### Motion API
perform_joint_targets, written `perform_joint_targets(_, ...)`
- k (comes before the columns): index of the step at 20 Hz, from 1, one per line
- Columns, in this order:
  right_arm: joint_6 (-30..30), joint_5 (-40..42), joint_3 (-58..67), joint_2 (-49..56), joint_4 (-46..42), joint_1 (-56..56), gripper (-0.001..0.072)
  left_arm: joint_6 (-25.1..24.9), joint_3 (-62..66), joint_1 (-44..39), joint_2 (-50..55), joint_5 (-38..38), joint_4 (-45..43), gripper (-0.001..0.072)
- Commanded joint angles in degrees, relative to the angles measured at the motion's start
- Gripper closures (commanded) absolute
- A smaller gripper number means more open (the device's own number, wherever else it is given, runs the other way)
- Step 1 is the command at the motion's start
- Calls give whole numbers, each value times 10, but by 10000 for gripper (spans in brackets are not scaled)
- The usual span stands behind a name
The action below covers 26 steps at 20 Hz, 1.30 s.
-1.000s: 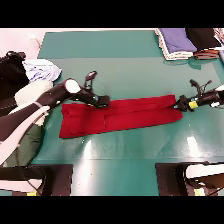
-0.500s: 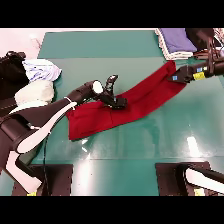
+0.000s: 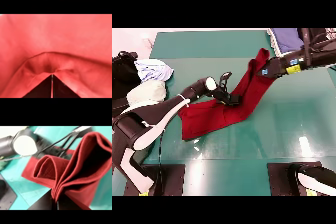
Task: Fold the shirts.
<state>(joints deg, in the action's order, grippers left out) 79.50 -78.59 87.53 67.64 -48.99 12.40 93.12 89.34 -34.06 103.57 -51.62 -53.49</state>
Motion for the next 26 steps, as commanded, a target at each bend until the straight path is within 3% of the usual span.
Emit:
perform_joint_targets(1,22,52,3,2,1,67,696,3,51,49,-27,-87,-66,680)
perform_joint_targets(4,20,108,3,33,71,133,696,14,74,127,-106,-125,-153,680)
perform_joint_targets(8,-35,234,3,125,149,274,695,14,78,242,-242,-138,-223,679)
perform_joint_targets(9,-57,260,4,153,171,309,649,14,78,265,-272,-138,-237,679)
perform_joint_targets(10,-74,275,4,178,195,337,479,14,78,285,-297,-139,-245,679)
perform_joint_targets(11,-80,282,10,203,214,358,377,13,78,299,-316,-139,-246,679)
perform_joint_targets(13,-80,263,40,233,205,368,376,12,78,315,-339,-140,-246,679)
perform_joint_targets(16,-71,200,42,214,109,321,377,9,77,316,-346,-158,-240,679)
perform_joint_targets(20,-9,155,-87,132,-68,187,376,8,77,315,-345,-164,-226,679)
perform_joint_targets(21,-9,145,-126,120,-91,142,354,6,77,315,-344,-164,-223,679)
perform_joint_targets(23,-1,130,-184,125,-85,56,125,-6,75,315,-344,-162,-209,679)
perform_joint_targets(26,-2,129,-222,182,-18,-12,128,-6,60,315,-344,-155,-187,679)
